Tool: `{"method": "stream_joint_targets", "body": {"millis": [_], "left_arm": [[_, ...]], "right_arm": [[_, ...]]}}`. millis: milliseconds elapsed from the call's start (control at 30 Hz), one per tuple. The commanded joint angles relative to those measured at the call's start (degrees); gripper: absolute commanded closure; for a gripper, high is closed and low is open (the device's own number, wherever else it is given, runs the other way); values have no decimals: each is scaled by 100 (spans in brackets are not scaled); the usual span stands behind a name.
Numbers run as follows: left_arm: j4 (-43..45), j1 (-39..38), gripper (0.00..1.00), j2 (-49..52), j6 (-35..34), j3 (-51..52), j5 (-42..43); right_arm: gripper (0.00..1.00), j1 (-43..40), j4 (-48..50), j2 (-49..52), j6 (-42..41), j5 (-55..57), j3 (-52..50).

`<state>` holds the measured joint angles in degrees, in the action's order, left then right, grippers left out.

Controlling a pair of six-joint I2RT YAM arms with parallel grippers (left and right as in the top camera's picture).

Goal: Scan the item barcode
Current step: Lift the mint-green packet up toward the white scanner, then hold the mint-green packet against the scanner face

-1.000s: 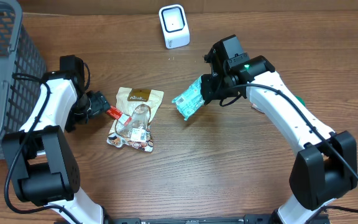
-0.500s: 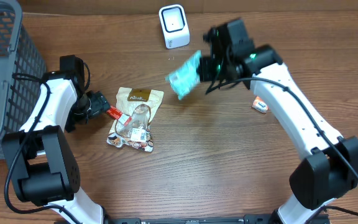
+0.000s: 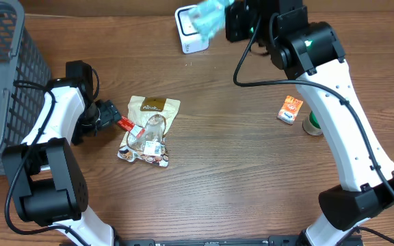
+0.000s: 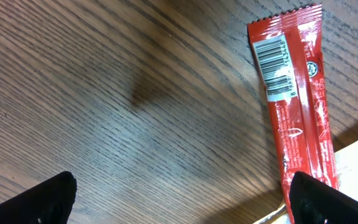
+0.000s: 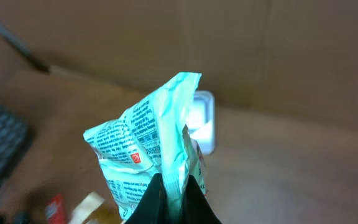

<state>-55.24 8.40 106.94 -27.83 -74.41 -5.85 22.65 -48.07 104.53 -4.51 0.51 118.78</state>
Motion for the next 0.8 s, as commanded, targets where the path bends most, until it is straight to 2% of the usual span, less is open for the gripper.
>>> {"method": "stream_joint_targets", "body": {"millis": [0,100,300,600,767], "left_arm": [[9,57,0,-13,83,-107,-118],[9,57,0,-13,83,-107,-116],[7,57,0,-13,83,-107,-118],[9,57,0,-13,83,-107,-118],[7,57,1,-13,83,-107,-116]], "right_arm": [[97,118,199,142,960,680,140],[96,190,382,446,1519,839,140],[96,348,1123,1237,1692,1764,140],[96,511,3027,2308,1862,3003,133],[96,516,3945,2743,2583,3185,133]]}}
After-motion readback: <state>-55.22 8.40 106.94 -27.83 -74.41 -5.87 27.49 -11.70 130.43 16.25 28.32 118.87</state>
